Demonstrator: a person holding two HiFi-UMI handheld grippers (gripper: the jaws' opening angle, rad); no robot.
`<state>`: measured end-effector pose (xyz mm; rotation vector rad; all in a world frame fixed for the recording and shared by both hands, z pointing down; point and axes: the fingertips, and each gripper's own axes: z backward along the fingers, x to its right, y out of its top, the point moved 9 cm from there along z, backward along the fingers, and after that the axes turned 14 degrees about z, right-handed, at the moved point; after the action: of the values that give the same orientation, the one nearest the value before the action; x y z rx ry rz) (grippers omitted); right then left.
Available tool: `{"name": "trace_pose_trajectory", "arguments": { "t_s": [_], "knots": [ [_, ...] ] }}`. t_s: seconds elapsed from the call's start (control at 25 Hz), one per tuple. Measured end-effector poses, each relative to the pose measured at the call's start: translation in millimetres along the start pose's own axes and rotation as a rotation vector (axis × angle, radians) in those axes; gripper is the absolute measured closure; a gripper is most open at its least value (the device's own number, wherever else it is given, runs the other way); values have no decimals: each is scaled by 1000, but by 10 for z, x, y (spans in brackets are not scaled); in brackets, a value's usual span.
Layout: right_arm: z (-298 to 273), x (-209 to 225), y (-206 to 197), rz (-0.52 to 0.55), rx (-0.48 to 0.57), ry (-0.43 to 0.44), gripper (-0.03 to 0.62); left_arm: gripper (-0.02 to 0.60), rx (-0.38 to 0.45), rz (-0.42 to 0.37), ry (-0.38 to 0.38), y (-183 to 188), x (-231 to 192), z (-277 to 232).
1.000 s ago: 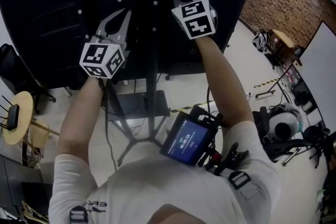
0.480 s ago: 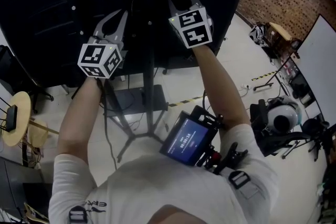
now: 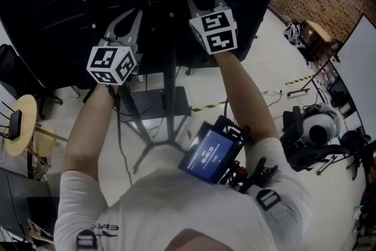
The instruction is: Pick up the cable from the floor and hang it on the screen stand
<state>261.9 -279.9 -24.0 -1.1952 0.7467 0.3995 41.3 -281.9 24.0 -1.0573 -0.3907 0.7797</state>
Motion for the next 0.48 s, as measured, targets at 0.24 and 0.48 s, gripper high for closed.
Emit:
{"name": "trace_pose_trajectory", "arguments": {
  "t_s": [0.24, 0.48],
  "knots": [
    [5, -65, 14, -24, 11, -8, 559, 580, -16, 2, 19, -6, -59, 164],
    [17, -94, -64, -51, 17, -11, 536, 580, -27, 5, 32, -7, -76, 252]
  ]
}}
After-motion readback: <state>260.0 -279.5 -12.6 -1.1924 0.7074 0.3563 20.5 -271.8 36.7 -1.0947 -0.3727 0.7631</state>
